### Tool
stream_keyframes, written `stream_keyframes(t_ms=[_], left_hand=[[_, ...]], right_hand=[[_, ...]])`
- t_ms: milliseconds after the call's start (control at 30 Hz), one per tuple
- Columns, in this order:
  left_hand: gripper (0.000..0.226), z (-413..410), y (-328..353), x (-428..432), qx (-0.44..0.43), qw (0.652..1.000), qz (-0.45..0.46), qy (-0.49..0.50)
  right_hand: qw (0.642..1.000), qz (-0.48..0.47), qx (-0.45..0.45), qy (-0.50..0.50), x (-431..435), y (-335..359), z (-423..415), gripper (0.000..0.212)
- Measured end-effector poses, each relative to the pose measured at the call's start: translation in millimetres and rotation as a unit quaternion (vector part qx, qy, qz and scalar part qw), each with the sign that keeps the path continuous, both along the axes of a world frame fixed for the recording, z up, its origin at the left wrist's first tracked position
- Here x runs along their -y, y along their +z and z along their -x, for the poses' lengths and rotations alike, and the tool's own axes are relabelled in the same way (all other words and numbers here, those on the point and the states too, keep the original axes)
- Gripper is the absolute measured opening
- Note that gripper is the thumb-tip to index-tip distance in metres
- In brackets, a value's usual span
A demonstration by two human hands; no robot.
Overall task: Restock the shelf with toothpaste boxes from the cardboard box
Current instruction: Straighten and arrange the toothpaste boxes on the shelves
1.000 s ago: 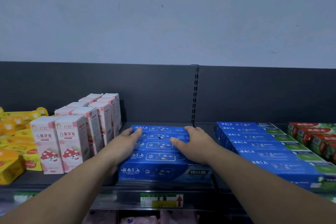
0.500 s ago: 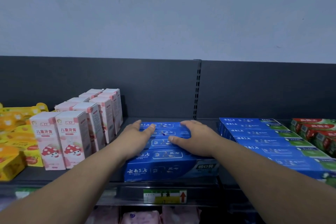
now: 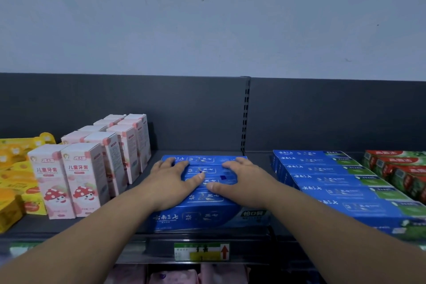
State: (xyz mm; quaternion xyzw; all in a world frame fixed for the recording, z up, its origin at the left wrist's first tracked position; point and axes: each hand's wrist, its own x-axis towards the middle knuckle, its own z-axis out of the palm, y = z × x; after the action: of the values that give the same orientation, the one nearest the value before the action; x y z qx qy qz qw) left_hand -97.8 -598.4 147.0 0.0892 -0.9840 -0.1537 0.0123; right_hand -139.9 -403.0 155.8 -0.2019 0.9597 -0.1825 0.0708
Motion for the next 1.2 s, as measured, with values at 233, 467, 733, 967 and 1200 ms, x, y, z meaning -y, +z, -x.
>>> stream_keyframes(t_ms=[233,467,733,967,1200], left_hand=[[0.072,-7.6,5.5,-0.3,-0.065,0.997,-0.035,0.030],[0.051,-45.4,3.2,5.0,-0.230,0.969,-0.077,0.044],[0.031,-114.7,44.1,70.6,-0.401,0.914,-0.052,0.015],[0.036,-155.7,73.2,192.6,-0.347,0.937,0.004,0.037],[0.042,-148.2,73.0,247.3,-0.185,0.980,0.053,-0.043]], right_hand=[[0.998,-0.033,-0.043,0.012,1.2,8.9,2.2,0.088],[0.992,0.049,-0.095,0.070,28.2,15.3,0.3,0.071],[0.978,0.154,-0.106,0.091,98.4,22.1,-46.7,0.047],[0.967,0.204,-0.139,0.062,167.5,41.1,-80.4,0.033],[0.960,0.237,-0.149,0.001,204.8,50.5,-99.4,0.044]])
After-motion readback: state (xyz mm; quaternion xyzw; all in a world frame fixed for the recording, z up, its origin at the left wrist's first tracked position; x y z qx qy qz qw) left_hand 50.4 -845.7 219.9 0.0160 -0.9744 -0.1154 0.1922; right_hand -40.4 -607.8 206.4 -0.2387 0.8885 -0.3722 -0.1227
